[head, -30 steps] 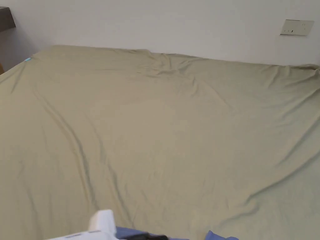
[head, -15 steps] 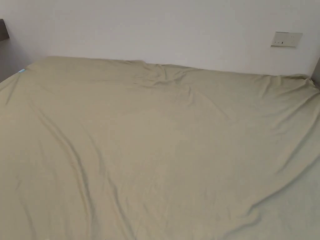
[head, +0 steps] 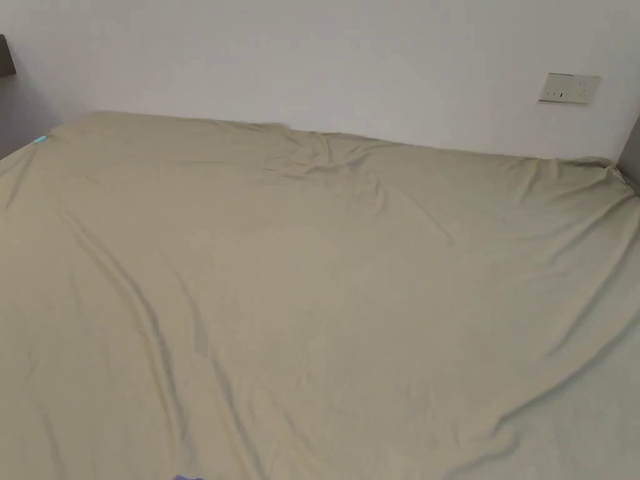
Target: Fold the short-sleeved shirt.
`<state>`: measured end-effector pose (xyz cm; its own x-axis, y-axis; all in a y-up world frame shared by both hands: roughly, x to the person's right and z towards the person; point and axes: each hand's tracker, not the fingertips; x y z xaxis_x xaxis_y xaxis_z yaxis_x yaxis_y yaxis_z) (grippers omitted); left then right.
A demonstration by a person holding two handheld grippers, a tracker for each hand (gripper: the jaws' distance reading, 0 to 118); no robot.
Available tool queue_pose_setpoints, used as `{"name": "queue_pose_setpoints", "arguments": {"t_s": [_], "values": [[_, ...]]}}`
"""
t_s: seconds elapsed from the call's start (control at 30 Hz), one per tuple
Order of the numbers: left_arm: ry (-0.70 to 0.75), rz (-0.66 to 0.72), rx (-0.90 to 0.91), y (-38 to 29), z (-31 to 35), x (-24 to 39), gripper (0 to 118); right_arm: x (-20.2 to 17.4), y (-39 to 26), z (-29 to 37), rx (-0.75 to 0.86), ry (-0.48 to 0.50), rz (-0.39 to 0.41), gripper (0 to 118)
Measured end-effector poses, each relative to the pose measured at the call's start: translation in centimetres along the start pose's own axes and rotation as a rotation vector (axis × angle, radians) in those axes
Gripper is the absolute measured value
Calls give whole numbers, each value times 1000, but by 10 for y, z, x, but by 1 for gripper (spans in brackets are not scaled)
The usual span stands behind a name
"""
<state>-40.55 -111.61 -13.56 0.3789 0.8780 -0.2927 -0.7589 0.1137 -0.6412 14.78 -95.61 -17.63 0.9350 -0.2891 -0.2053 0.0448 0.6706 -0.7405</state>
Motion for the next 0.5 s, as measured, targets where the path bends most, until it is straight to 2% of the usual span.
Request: {"name": "queue_pose_setpoints", "arguments": {"t_s": [0.07,0.27,0.43,0.5], "values": [[9,12,67,5,32,1,12,3,-1,0,3,10,-6,2],[281,-183,248,12,107,48,12,9,-10,-5,-6,28,-22,2],[328,-190,248,-18,81,95,12,13,-19,-13,-25,46,-57,2],[306,-282,199,-33,53,115,12,15,-22,-13,-31,55,-62,2]]}}
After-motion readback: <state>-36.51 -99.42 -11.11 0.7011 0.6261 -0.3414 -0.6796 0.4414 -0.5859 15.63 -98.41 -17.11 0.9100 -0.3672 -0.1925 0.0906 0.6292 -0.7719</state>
